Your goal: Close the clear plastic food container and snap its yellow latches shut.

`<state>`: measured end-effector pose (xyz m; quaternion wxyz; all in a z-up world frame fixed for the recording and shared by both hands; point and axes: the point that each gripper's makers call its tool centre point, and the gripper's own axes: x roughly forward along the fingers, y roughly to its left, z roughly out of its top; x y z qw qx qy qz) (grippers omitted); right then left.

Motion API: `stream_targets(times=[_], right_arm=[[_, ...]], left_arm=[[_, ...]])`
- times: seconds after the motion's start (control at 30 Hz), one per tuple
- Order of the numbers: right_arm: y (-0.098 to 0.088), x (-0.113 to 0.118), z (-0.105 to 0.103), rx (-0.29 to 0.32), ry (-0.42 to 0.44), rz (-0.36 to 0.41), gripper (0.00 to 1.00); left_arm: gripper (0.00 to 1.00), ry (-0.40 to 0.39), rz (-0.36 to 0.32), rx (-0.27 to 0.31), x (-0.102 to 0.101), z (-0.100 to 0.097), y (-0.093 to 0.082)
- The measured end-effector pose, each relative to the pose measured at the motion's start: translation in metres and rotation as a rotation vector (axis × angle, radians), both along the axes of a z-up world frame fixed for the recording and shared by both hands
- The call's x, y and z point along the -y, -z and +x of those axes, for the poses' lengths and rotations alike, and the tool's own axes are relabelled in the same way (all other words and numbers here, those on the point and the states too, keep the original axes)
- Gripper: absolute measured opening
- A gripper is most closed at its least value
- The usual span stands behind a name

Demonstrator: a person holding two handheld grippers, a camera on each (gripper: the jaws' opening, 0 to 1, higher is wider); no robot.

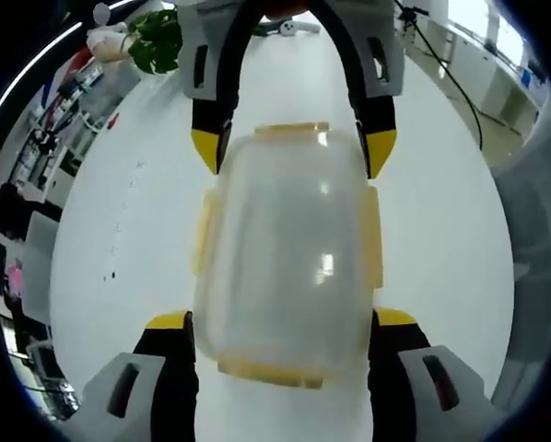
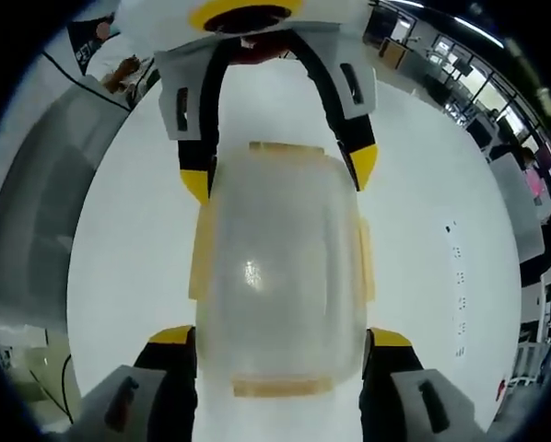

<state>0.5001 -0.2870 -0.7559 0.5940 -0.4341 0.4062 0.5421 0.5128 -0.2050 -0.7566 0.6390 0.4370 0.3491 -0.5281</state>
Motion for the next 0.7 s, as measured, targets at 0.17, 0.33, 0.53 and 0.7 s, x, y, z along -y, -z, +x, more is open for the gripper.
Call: stream_targets(times=[0.17, 0.33, 0.53, 0.7], right_arm=[[0.0, -0.004, -0.003, -0.002, 0.001, -0.006, 0.72], [0.0, -0.008, -0.006, -0.003, 0.003, -0.009, 0.72], [0.0, -0.017, -0.011, -0.005, 0.005, -0.01, 0.72], [0.0, -0.026, -0.014, -0.006, 0.002, -0.007, 0.72]], left_arm=[[0.74, 0.001, -0.001, -0.001, -0.003, -0.002, 0.0], [0.74, 0.002, 0.005, 0.0, -0.008, -0.004, 0.001], [0.74, 0.001, 0.011, 0.002, -0.017, -0.009, 0.001], [0.74, -0.002, 0.012, 0.002, -0.025, -0.014, 0.001]])
